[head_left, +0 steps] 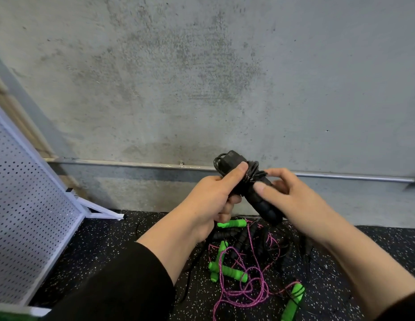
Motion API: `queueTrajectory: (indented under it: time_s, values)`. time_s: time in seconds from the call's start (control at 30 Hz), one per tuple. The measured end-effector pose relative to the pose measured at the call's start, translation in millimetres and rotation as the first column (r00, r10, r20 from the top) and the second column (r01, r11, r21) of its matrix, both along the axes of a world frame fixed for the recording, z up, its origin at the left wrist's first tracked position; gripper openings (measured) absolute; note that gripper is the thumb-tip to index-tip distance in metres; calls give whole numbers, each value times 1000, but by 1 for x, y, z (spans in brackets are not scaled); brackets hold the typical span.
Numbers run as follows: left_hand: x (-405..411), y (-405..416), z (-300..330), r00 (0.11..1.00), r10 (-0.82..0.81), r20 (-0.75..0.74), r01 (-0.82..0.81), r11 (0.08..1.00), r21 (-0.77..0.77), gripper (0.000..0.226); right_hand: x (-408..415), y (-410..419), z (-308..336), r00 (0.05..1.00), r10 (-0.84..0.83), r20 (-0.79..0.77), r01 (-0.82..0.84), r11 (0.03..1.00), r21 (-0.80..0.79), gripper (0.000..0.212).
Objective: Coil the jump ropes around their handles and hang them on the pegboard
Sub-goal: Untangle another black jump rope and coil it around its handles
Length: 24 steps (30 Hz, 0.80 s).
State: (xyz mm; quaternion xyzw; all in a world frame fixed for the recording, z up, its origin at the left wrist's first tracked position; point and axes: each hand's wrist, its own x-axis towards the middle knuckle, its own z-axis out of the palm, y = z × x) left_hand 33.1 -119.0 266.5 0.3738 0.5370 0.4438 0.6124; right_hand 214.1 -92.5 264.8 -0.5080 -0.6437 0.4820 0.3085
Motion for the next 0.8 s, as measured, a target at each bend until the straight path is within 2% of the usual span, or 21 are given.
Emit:
queueTrajectory:
  time_s: [0.1, 0.13, 0.2, 0.27, 0.37, 0.43, 0.53, 0.6, 0.63, 0.7, 0.73, 0.8]
  values:
    - [0, -3, 0, 998, -65, -4, 65, 997, 34, 43, 7, -1, 3, 964, 67, -256, -153, 930, -333, 55]
    - [0, -3, 1, 997, -77, -3, 77, 996, 40, 44, 8, -2, 3, 950, 102, -296, -216, 899, -382, 52]
    - [0, -4, 0, 996, -86, 0, 86, 995, 47, 45, 9, -4, 4, 937, 94, -337, -234, 884, -405, 45]
    - [2, -4, 0, 997, -76, 17, 75, 997, 33, 45, 9, -2, 4, 941, 42, -335, -167, 919, -356, 37]
    - [5, -4, 0, 997, -57, 51, 58, 998, -15, 50, 6, 2, 4, 971, -47, -232, 11, 988, -156, 24]
    - [7, -4, 0, 999, -36, 41, 37, 999, -36, 52, 2, 3, 3, 978, -98, -182, 89, 994, -58, 16]
    - [9, -3, -4, 1000, 6, -9, -6, 999, -46, 49, -2, 2, 1, 991, -116, 60, 106, 983, 151, 14]
    - [7, -3, -5, 1000, 11, -5, -11, 999, -33, 45, -3, -1, 2, 991, -110, 81, 96, 982, 162, 16]
    - [6, -3, -4, 1000, 7, 3, -7, 1000, -18, 43, -2, -2, 3, 996, -88, 24, 85, 990, 109, 19]
    - [5, -3, -3, 999, 2, 32, -2, 1000, 7, 41, 0, -3, 4, 976, -45, -213, 18, 992, -128, 33]
    - [4, -2, -2, 999, 3, 51, -3, 1000, 11, 40, 2, -4, 5, 934, -45, -354, -53, 963, -263, 40]
    - [2, -1, -2, 997, -8, 78, 8, 1000, 7, 39, 4, -5, 8, 865, -43, -500, -200, 884, -422, 48]
